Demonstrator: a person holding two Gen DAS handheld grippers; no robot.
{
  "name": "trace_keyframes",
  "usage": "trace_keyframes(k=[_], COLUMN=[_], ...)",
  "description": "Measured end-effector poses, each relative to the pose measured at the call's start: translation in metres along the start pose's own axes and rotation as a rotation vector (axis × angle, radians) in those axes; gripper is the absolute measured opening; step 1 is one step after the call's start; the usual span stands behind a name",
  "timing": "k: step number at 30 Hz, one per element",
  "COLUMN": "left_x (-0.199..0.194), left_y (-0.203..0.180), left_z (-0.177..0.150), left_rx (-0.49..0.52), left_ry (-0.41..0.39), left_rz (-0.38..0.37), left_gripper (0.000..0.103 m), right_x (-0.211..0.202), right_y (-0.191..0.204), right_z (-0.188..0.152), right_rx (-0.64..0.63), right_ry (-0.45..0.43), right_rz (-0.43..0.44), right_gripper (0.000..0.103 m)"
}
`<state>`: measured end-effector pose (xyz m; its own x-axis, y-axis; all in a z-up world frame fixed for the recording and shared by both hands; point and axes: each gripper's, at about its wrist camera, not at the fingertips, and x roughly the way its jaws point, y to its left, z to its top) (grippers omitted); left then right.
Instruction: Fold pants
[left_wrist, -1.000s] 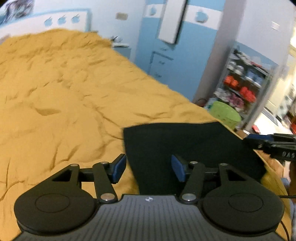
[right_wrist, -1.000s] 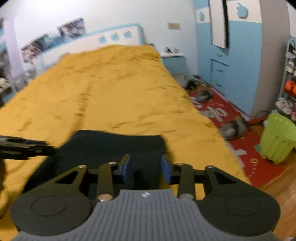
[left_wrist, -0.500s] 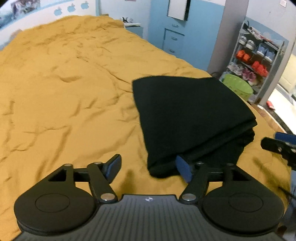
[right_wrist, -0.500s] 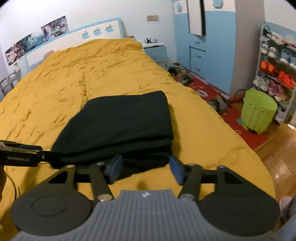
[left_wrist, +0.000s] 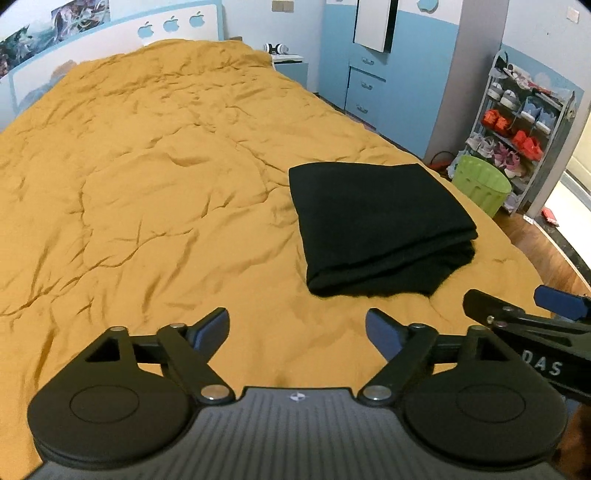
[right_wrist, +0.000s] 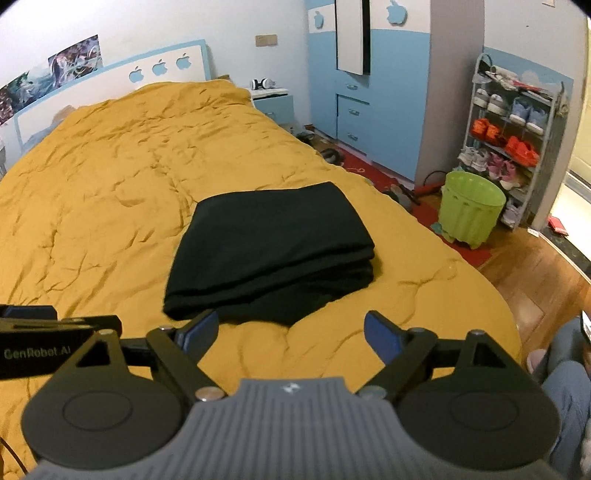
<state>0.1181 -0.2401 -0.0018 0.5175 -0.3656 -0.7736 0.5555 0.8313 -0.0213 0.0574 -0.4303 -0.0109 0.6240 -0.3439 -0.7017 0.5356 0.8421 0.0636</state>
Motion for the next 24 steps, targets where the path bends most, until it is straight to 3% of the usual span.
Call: trace_keyframes(k=[6,14,24], left_x=[-0.012,-0.032,-0.035], left_y=[-0.003,-0.007,-0.017], left_z=[-0.008,-0.012,-0.012], left_rx=[-0.001,-0.020,0.016], left_ry=[0.011,-0.065,-0.062], left_rz=[0.039,0.051,0.052], left_gripper=[0.102,0.103,0.103], right_x=[-0.025,-0.043,-0.044], right_y=[0.013,0.008,0.000], right_z=[-0.005,-0.003,-0.001], right_rx=[-0.004,0.020,0.030], right_ry=[-0.002,0.007,0.036], right_rz=[-0.071,-0.074,-0.078], right_gripper=[0.082,0.082,0.082])
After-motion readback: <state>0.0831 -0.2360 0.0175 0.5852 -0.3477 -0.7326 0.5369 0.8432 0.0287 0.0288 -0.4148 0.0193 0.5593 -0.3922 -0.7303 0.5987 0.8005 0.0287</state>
